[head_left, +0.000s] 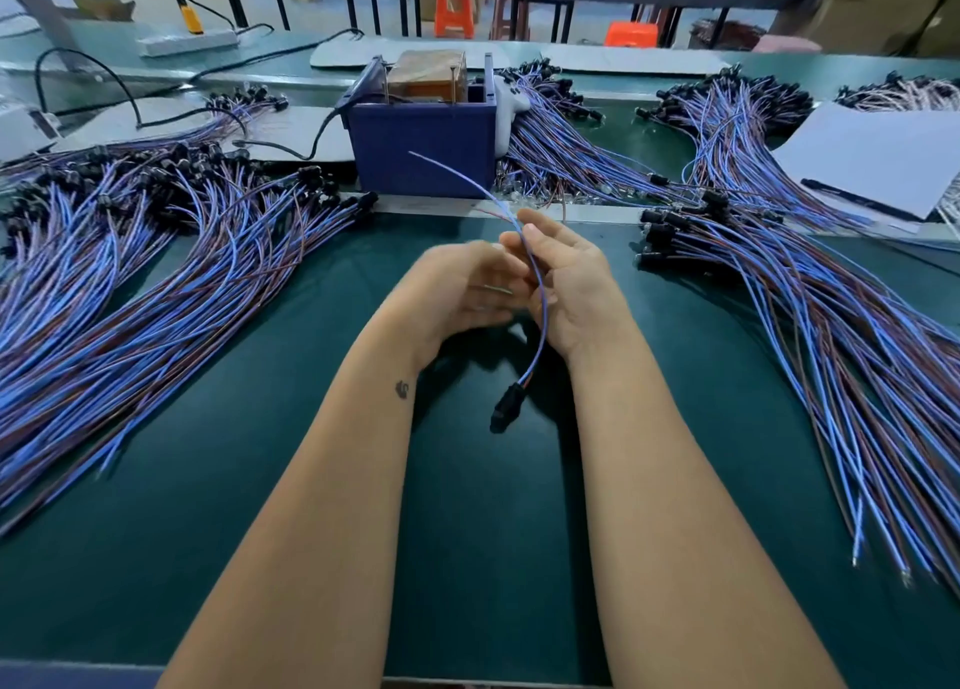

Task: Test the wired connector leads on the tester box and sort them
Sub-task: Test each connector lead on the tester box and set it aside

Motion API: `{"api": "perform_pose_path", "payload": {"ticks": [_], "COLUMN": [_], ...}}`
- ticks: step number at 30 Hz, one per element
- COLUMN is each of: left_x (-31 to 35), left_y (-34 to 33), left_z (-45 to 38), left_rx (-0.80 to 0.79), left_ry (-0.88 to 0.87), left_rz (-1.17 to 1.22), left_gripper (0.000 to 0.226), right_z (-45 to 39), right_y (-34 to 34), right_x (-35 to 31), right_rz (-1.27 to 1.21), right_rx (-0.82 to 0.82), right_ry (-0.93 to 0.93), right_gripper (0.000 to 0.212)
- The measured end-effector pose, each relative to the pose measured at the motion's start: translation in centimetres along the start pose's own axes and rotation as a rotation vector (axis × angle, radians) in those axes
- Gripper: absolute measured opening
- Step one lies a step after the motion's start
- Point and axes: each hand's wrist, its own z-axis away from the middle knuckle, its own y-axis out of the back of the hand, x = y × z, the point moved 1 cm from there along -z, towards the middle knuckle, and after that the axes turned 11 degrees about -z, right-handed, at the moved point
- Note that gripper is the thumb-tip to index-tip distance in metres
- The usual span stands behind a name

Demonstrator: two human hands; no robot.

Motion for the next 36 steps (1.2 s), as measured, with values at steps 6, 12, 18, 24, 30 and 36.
{"api": "perform_pose_path", "payload": {"ticks": [6, 12, 18, 24, 30, 36], "left_x": [-1.3, -1.7, -1.7, -1.4, -1.8, -1.9], "left_y": [1.9, 1.7, 1.6, 1.7, 2.4, 2.6], "left_z": [-1.3, -1.4, -1.4, -1.4, -1.3, -1.2], "left_rx": [0.483, 0.464, 0.442, 0.496, 0.694, 0.732], "left_ry": [-0.090, -0.156, -0.164, -0.125, -0.107, -0.098], "left_rz": [-0.105, -0.084, -0.192, -0.143, -0.296, -0.320], "left_gripper": [0.023, 0.026, 0.024, 0.027, 0.028, 0.029], "right_z": [0.3, 0.9, 0.6, 0.3, 0.2, 0.3], "right_y": [-0.9, -1.6, -1.6, -1.5, -1.1, -1.2], "right_x": [1.2, 2.1, 2.2, 2.7, 2.3, 1.9], "right_rz": [0.392, 0.627, 0.701, 0.768, 0.685, 0.490], "right_rx": [-0.110, -0.123, -0.029, -0.009, 0.051, 0.124], "right_ry": [0.086, 0.144, 0.205, 0.231, 0.224, 0.223], "right_gripper": [0.015, 0.011, 0.006, 0.017, 0.022, 0.014]}}
